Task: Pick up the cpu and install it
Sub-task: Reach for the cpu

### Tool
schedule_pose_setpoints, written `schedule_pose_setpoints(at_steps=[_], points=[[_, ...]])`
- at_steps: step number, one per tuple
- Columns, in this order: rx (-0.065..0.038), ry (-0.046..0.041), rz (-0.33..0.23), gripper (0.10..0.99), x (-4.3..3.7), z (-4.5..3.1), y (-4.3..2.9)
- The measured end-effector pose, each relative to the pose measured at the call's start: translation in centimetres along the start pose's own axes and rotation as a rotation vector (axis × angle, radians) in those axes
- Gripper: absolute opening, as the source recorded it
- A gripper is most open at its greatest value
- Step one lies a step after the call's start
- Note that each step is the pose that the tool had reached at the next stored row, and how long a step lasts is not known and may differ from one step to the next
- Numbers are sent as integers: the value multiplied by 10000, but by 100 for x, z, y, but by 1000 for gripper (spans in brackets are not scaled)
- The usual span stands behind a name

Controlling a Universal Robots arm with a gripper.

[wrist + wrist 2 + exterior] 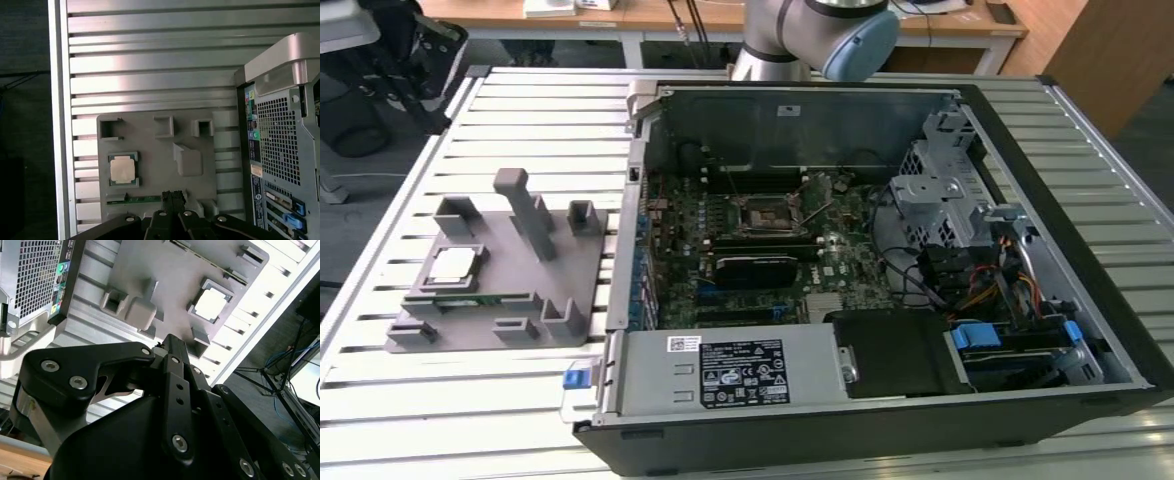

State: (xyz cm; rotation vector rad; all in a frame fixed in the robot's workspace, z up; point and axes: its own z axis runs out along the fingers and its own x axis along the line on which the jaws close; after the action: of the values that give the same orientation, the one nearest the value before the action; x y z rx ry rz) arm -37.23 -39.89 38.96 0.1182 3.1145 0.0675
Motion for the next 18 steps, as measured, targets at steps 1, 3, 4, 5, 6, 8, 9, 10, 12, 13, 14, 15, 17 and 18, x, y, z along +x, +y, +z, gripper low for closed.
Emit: schedule_pose_setpoints(at_steps=[1, 3, 4, 5, 6, 8, 9, 10, 12, 13, 14, 15, 17, 18], points=[[-1, 0, 0, 106, 37, 0, -3], [0, 2, -1, 106, 114, -1, -9], [0, 2, -1, 106, 151, 0, -12], [0, 2, -1, 106, 187, 0, -15], [0, 2, -1, 106, 222, 0, -17], [1, 5, 1, 106, 288, -1, -22], [1, 6, 1, 106, 323, 0, -25], [0, 6, 1, 106, 354, 0, -27], [0, 8, 1, 106, 415, 0, -32], [0, 9, 0, 106, 446, 0, -34], [1, 11, -1, 106, 478, -1, -37], [1, 10, -1, 106, 509, 0, -39], [1, 10, 0, 106, 573, -1, -44], [1, 10, 0, 106, 604, -1, -46]])
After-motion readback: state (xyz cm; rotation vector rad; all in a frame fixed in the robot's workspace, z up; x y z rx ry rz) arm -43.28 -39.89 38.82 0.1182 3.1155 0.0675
